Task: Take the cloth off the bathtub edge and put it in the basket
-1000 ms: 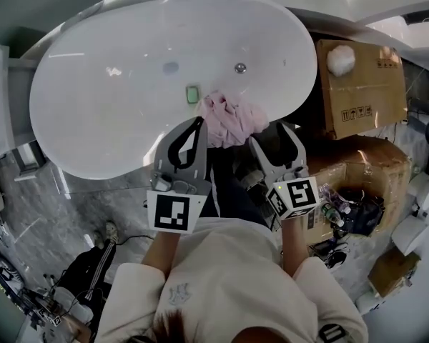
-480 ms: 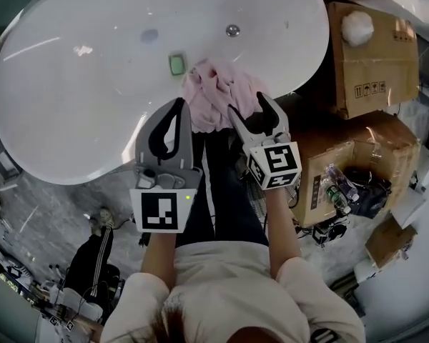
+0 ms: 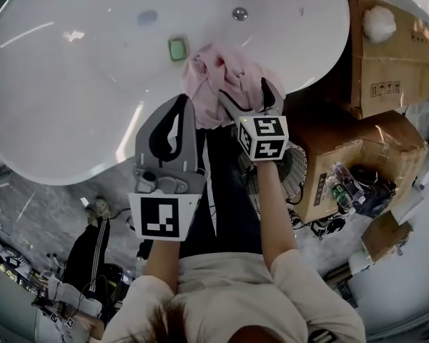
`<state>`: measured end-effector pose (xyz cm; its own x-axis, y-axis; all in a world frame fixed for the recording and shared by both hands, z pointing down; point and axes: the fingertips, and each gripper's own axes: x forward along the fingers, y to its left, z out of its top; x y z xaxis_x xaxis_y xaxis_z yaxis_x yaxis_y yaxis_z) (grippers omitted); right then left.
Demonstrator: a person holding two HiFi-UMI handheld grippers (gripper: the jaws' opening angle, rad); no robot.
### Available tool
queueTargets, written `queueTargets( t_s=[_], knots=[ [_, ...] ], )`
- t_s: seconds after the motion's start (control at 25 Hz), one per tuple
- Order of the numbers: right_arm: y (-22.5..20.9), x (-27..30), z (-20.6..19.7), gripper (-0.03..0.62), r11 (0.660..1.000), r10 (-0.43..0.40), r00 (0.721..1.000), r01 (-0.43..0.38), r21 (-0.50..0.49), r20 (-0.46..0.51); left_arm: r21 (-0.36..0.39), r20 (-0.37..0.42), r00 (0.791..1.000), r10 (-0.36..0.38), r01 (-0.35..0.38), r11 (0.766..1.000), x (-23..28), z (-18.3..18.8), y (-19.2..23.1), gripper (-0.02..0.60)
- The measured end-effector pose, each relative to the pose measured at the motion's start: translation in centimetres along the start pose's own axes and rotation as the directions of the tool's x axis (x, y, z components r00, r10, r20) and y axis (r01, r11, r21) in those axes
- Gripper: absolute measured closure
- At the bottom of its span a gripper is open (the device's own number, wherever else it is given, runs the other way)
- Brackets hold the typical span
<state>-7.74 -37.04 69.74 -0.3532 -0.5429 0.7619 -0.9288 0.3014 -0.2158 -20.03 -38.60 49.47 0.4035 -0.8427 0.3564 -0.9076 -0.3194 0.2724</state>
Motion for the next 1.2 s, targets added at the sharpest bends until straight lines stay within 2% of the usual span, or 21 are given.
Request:
queueTargets(
  t_s=[0.16,0.4,0.76,1.08,1.2],
  knots=[
    [-0.4,2.0,-2.9,0.152,0.999,-0.039,0.995,0.035,-0.041,-0.095,-0.012,-0.006,1.000,0.012,-0.012,1.000,0.0,-0.3,0.8,0.572],
    [-0.9,2.8,-3.9,0.160,0.994,-0.074,0.988,0.062,-0.089,-0.136,-0.024,-0.008,1.000,0.010,-0.010,1.000,0.4,-0.4,1.1,0.572],
    [-0.7,2.5,-3.8,0.408,0.995,-0.083,0.984,0.073,-0.071,-0.155,-0.039,-0.007,1.000,-0.017,0.017,0.999,0.9,-0.4,0.9,0.572],
    [-1.0,2.6,-3.6,0.424,0.994,-0.100,0.984,0.094,-0.050,-0.148,-0.046,-0.023,0.999,-0.031,0.030,0.998,1.3,-1.0,1.1,0.572],
    [-1.3,2.4,-3.3,0.483,0.994,-0.109,0.985,0.104,-0.043,-0.136,-0.042,-0.025,0.999,-0.038,0.037,0.998,1.5,-1.0,0.8,0.572]
  ],
)
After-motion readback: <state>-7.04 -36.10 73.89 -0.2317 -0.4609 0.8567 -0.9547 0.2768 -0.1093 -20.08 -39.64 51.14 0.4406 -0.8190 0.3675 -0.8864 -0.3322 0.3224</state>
